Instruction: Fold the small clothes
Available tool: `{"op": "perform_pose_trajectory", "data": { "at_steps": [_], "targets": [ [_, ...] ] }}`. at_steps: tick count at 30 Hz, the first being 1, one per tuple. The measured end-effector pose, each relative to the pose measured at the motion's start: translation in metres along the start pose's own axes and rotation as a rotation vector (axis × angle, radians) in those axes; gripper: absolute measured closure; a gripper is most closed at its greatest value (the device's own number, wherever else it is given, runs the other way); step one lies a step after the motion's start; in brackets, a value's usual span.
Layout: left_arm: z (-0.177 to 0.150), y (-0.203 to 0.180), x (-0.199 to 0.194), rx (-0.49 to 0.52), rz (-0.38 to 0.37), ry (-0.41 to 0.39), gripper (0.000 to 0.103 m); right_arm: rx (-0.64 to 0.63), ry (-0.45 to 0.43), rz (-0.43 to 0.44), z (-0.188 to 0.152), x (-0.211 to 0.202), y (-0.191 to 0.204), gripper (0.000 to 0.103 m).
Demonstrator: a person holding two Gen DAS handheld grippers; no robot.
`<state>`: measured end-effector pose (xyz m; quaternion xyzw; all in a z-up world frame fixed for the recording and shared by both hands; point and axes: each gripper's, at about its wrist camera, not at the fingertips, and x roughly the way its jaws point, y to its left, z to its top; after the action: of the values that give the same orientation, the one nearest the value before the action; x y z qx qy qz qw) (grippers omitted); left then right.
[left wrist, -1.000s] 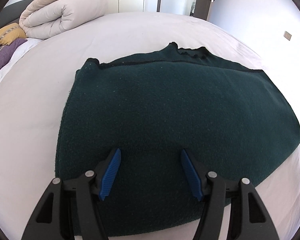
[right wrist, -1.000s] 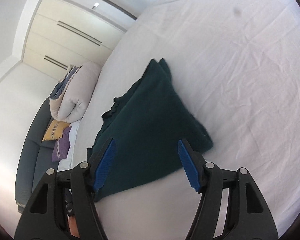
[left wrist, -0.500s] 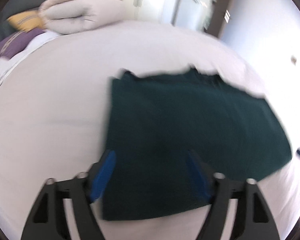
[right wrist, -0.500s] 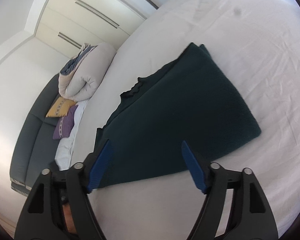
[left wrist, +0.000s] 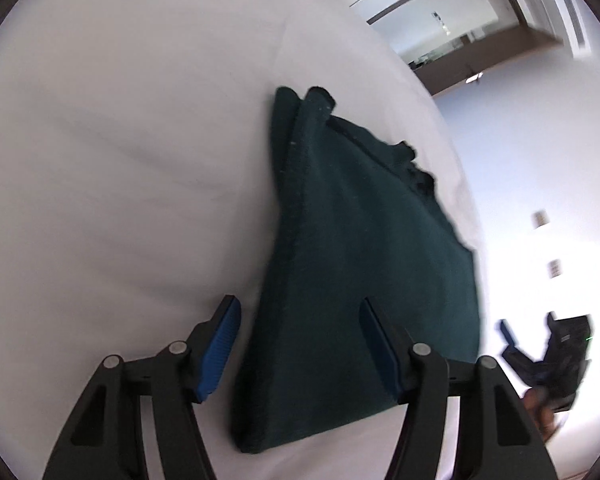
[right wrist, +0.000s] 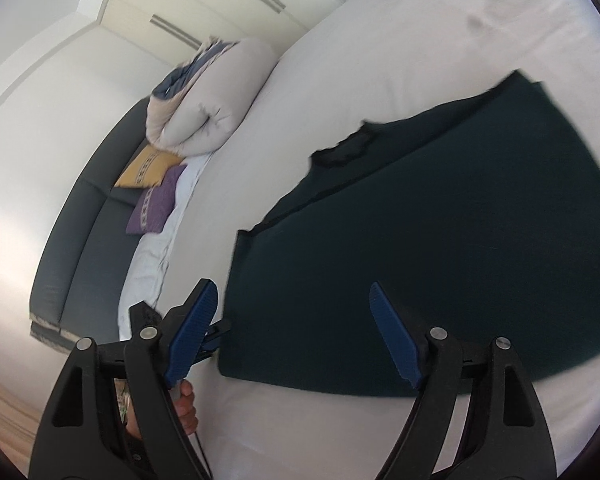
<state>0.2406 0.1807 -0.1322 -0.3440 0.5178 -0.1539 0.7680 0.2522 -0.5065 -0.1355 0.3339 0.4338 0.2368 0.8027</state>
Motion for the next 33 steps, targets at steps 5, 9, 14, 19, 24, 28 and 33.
{"op": "perform_pose_trajectory", "data": {
  "at_steps": [5, 9, 14, 19, 24, 28, 33],
  "targets": [
    [0.006, 0.006, 0.011, -0.090, -0.082, 0.075, 0.040, -0.016, 0.056, 0.026, 0.007, 0.031, 0.018, 0.025],
    [0.010, 0.021, 0.010, -0.166, -0.160, 0.116, 0.044, -0.020, 0.099, 0.049, 0.011, 0.055, 0.030, 0.025],
    [0.012, 0.021, 0.017, -0.148, -0.156, 0.168, 0.062, -0.011, 0.157, 0.065, 0.013, 0.090, 0.040, 0.025],
    [0.013, 0.019, 0.023, -0.122, -0.149, 0.184, 0.088, -0.025, 0.241, 0.071, 0.011, 0.135, 0.052, 0.025],
    [0.006, 0.026, 0.019, -0.144, -0.196, 0.135, 0.090, -0.031, 0.314, 0.085, 0.011, 0.175, 0.058, 0.025],
    [0.005, 0.024, 0.015, -0.146, -0.220, 0.110, 0.090, -0.006, 0.376, 0.028, 0.009, 0.208, 0.044, 0.025],
    [0.008, 0.001, 0.008, -0.104, -0.210, 0.086, 0.091, 0.055, 0.348, 0.130, 0.010, 0.217, 0.021, 0.025]
  ]
}}
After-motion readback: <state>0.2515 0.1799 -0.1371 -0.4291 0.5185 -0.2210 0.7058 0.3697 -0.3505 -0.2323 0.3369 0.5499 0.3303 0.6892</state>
